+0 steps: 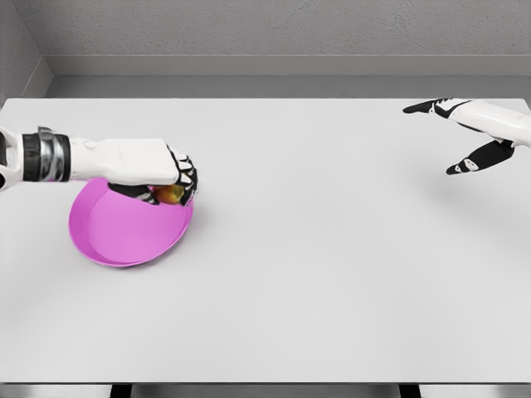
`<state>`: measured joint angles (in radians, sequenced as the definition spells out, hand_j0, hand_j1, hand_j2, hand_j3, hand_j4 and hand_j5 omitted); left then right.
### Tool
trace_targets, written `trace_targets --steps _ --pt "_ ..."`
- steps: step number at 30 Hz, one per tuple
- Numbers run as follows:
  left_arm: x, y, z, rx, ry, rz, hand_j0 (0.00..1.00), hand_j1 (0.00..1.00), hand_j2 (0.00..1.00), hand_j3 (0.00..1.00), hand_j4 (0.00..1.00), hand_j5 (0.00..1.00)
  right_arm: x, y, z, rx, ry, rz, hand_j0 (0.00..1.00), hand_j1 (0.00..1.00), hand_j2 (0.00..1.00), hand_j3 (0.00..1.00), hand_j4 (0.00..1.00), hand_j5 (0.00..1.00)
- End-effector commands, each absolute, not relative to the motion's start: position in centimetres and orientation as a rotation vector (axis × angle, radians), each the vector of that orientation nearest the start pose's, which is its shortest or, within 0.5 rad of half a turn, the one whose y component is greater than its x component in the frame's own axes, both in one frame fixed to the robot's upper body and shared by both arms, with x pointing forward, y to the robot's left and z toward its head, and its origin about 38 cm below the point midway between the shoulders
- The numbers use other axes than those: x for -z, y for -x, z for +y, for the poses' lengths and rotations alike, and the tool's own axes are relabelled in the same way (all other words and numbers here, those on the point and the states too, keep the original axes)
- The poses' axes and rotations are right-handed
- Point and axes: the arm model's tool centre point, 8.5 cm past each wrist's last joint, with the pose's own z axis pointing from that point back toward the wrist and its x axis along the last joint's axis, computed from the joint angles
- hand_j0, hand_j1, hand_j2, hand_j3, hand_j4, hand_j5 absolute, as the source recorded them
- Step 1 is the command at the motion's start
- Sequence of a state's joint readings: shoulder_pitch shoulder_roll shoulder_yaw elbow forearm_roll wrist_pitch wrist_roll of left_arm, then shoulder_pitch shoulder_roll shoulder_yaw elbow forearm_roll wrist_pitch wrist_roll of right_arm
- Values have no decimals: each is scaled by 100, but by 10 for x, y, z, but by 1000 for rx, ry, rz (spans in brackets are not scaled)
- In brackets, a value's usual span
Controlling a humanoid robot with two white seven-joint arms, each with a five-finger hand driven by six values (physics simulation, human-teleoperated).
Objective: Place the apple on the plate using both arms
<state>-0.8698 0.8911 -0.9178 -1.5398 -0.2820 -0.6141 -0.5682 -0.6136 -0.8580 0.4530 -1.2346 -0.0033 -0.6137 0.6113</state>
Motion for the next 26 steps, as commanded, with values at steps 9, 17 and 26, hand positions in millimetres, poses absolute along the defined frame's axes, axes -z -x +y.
trace_targets --steps 9,17,26 --pt "-220 -439 316 -3249 438 1791 99 99 99 99 99 99 -242 -447 -388 -1621 258 -1553 100 100 100 100 100 100" --pt "-259 -496 403 -3090 864 2456 100 100 100 100 100 100 -242 -446 -388 -1623 258 -1551 100 100 100 100 100 100" --pt "-230 -503 416 -3162 853 2551 100 100 100 100 100 100 -241 -446 -386 -1627 254 -1553 100 100 100 100 100 100"
